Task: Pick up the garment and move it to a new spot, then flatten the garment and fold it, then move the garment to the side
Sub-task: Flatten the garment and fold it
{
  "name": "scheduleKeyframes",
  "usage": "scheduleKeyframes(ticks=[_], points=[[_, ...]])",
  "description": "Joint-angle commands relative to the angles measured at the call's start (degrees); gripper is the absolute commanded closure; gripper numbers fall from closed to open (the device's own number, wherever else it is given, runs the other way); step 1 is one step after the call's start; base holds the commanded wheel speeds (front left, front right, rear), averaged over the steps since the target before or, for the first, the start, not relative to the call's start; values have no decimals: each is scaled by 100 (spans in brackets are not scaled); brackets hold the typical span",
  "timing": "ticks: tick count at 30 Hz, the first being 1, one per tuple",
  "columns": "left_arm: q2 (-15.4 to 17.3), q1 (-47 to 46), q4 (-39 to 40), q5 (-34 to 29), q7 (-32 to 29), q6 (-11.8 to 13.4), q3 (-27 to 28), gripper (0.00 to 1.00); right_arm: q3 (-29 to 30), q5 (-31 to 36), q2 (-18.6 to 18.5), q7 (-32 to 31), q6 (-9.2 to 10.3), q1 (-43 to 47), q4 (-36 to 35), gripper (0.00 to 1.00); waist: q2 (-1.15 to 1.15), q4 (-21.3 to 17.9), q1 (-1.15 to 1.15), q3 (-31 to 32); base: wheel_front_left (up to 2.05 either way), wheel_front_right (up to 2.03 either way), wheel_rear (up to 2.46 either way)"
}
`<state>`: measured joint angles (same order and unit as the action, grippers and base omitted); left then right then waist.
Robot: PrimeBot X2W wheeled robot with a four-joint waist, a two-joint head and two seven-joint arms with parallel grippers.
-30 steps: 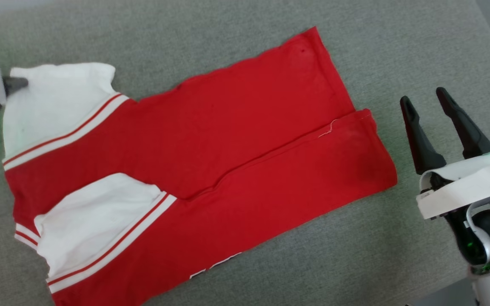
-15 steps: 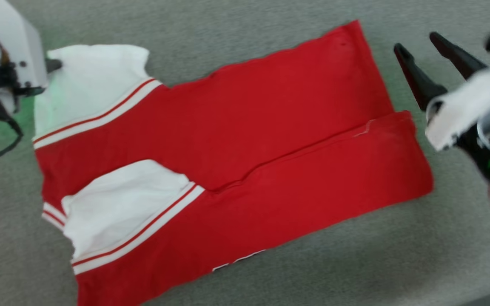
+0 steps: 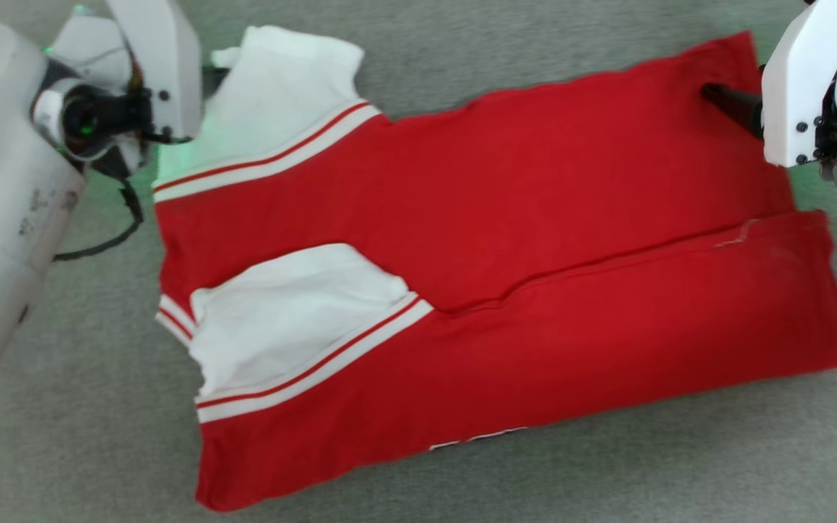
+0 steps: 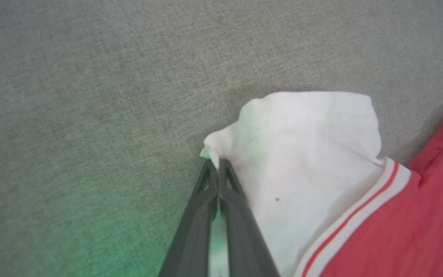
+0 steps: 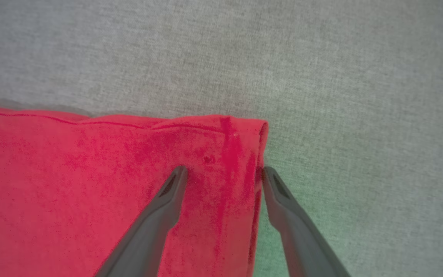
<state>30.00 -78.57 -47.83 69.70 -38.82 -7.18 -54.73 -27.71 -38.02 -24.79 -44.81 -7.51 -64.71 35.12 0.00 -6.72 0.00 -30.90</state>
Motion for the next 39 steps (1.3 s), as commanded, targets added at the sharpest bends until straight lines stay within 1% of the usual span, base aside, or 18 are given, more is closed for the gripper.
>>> scheduleKeyframes(ticks=[1,6,7,8,12,16,19,23,28,33,37,39], points=[[-47,235,31,57,-73,-40,-112,100,-21,-20,-10,59,4,-82,104,0,0,208,0,-112,0,0,0],[49,173,176,150,-14,-22,-191,100,-244,-52,-2,203,4,-239,547,0,0,291,0,-159,0,0,0],[40,165,197,183,10,-22,-201,100,-317,-60,-5,215,4,-253,604,69,0,304,0,-166,0,0,0],[20,174,217,221,31,-22,-208,100,-382,-85,-1,246,4,-249,639,100,0,319,0,-162,0,0,0],[-11,186,304,369,241,-23,-197,100,-510,-159,-88,543,5,-289,736,100,0,357,0,-96,0,0,0],[-38,239,429,571,616,-24,-98,100,-631,-272,-239,934,6,-207,693,100,0,449,0,218,0,0,0],[-18,377,668,800,883,-24,-31,100,-696,-432,-381,1277,5,-82,510,100,0,569,0,536,0,0,0],[165,732,1323,1099,1093,-24,-55,100,-912,-675,-726,1639,5,431,105,100,0,730,0,1015,0,0,0],[671,1287,2533,1301,1366,-25,-171,100,-1002,-1022,-1253,1848,5,1127,-541,100,0,869,0,1477,0,0,0],[1220,1950,3807,1463,1782,-24,-292,100,-954,-1295,-1733,1859,5,1869,-1078,100,0,976,0,1780,0,0,0],[1601,2493,4513,1384,2207,-25,-437,100,-823,-1379,-2160,1868,5,2486,-1498,100,0,1063,0,1922,0,0,0],[1663,2633,4648,1420,2307,-24,-465,100,-771,-1419,-2224,1857,5,2646,-1582,100,0,1080,0,1951,0,0,0]])
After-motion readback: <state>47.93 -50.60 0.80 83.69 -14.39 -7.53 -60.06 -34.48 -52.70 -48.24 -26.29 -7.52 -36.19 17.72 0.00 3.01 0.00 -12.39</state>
